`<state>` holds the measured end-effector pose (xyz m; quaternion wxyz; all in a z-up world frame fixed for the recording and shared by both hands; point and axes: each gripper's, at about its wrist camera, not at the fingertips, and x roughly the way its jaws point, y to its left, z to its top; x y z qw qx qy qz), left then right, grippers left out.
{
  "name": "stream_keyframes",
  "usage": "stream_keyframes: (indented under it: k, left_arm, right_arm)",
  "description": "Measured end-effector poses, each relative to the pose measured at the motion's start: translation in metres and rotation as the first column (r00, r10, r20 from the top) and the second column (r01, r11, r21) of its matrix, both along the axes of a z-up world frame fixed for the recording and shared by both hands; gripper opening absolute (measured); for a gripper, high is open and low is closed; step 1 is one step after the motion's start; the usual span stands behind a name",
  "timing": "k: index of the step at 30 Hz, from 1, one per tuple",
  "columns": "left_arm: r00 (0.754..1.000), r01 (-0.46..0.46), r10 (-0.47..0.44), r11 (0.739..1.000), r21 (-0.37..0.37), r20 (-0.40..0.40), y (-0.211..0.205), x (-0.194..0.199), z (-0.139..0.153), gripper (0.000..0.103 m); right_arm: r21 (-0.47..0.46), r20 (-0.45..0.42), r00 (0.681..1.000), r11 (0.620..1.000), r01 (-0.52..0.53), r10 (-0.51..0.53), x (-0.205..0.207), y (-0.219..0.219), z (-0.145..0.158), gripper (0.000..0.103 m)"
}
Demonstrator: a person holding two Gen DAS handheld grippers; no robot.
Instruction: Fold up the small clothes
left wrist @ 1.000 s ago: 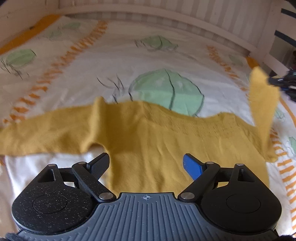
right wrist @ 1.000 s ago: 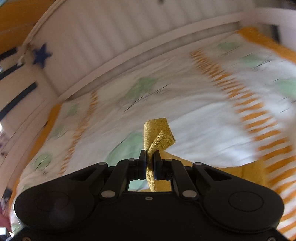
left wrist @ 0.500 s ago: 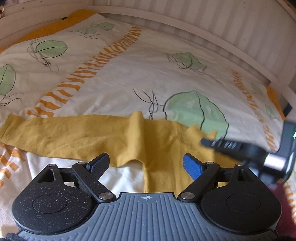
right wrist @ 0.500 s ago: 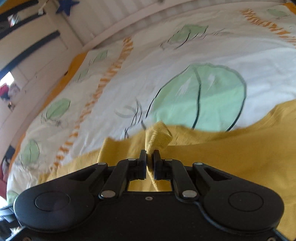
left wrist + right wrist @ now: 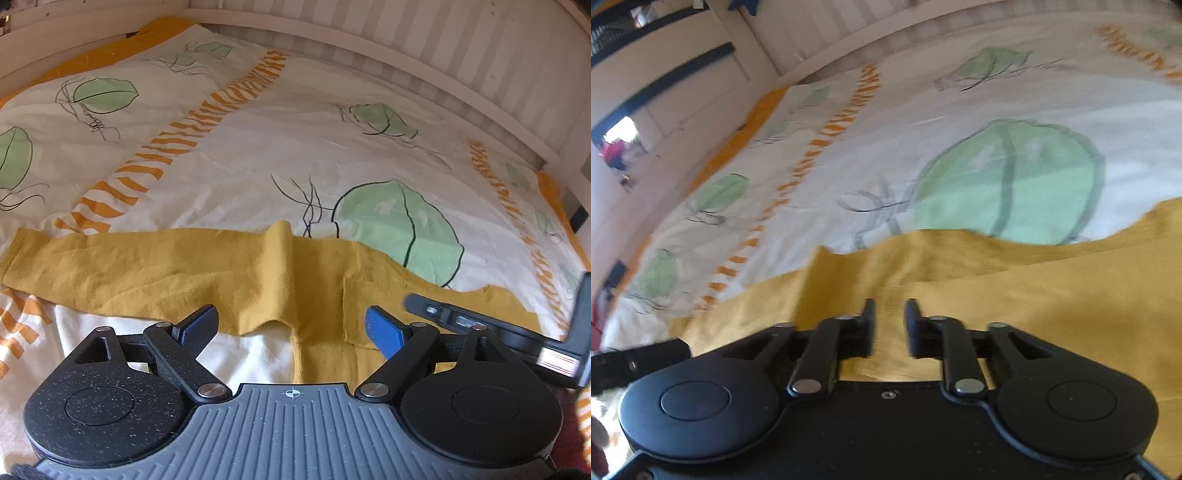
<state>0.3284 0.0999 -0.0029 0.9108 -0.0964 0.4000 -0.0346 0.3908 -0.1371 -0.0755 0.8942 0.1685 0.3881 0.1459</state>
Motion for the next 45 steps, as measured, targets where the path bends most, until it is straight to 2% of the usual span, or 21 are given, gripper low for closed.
stream_keyframes:
  k: [1,2,6,9,15,17,20,23,28,31,33,36,38,39,41,42,45]
  left_arm:
    - [1.0,0.005,-0.005,1.0,0.003,0.002,-0.002,0.001,-0.002,0.087]
    - [1.0,0.012,-0.012,1.0,0.007,0.003,-0.005,0.002,-0.003,0.087]
    - [0.998,0.053,-0.054,0.998,0.025,0.02,-0.02,0.008,-0.012,0.087]
    - [0.995,0.093,-0.094,0.995,0.036,0.014,-0.035,0.014,-0.023,0.087]
    - [0.988,0.155,-0.154,0.988,0.026,-0.024,-0.058,0.026,-0.055,0.085]
    - [0.987,0.155,-0.154,0.988,0.014,-0.042,-0.06,0.029,-0.065,0.085]
    - [0.987,0.142,-0.144,0.989,-0.028,-0.07,-0.062,0.035,-0.076,0.084]
    - [0.989,0.128,-0.132,0.99,-0.052,-0.072,-0.064,0.038,-0.082,0.084]
    - [0.988,0.139,-0.141,0.99,-0.037,-0.064,-0.077,0.049,-0.084,0.084]
    - [0.987,0.148,-0.151,0.988,-0.047,-0.059,-0.083,0.056,-0.087,0.084]
    - [0.985,0.16,-0.163,0.985,-0.065,-0.061,-0.086,0.061,-0.09,0.079]
    - [0.981,0.171,-0.177,0.983,-0.068,-0.082,-0.093,0.069,-0.095,0.063]
    - [0.982,0.171,-0.174,0.984,-0.046,-0.075,-0.096,0.07,-0.096,0.041]
    - [0.982,0.168,-0.17,0.985,-0.032,-0.076,-0.098,0.071,-0.096,0.036]
    - [0.981,0.178,-0.179,0.984,-0.026,-0.069,-0.099,0.072,-0.094,0.014]
    - [0.981,0.18,-0.182,0.983,-0.036,-0.06,-0.099,0.073,-0.093,0.009]
    - [0.985,0.164,-0.165,0.986,-0.04,-0.041,-0.096,0.071,-0.087,0.008]
  right_arm:
    - [-0.02,-0.001,1.0,1.0,0.009,-0.009,-0.004,-0.008,0.0,0.058]
    - [-0.04,-0.003,1.0,0.999,0.018,-0.018,-0.007,-0.016,0.0,0.069]
    - [-0.135,-0.009,0.997,0.988,0.072,-0.074,-0.027,-0.063,-0.002,0.071]
    - [-0.173,-0.015,0.991,0.977,0.127,-0.132,-0.039,-0.098,-0.002,0.076]
    - [-0.152,-0.042,0.97,0.961,0.23,-0.238,-0.056,-0.164,0.005,0.077]
    - [-0.141,-0.038,0.966,0.958,0.25,-0.258,-0.06,-0.179,0.006,0.081]
    - [-0.132,-0.026,0.962,0.955,0.267,-0.272,-0.064,-0.195,0.004,0.082]
    - [-0.104,-0.023,0.955,0.951,0.292,-0.295,-0.067,-0.212,-0.002,0.082]
    - [-0.023,-0.071,0.933,0.936,0.352,-0.353,-0.059,-0.244,-0.009,0.082]
    - [-0.03,-0.069,0.921,0.923,0.383,-0.384,-0.055,-0.257,-0.007,0.083]
    - [-0.022,-0.074,0.914,0.917,0.398,-0.398,-0.053,-0.265,-0.005,0.083]
    - [0.009,-0.097,0.906,0.91,0.414,-0.411,-0.051,-0.275,-0.007,0.085]
    - [0.019,-0.121,0.903,0.909,0.417,-0.412,-0.048,-0.278,-0.011,0.087]
    - [0.02,-0.13,0.903,0.909,0.416,-0.41,-0.046,-0.279,-0.012,0.087]
    - [0.014,-0.141,0.905,0.913,0.407,-0.401,-0.043,-0.278,-0.015,0.087]
    - [0.009,-0.145,0.907,0.916,0.401,-0.396,-0.042,-0.277,-0.016,0.087]
    - [0.006,-0.155,0.91,0.921,0.39,-0.384,-0.04,-0.273,-0.018,0.087]
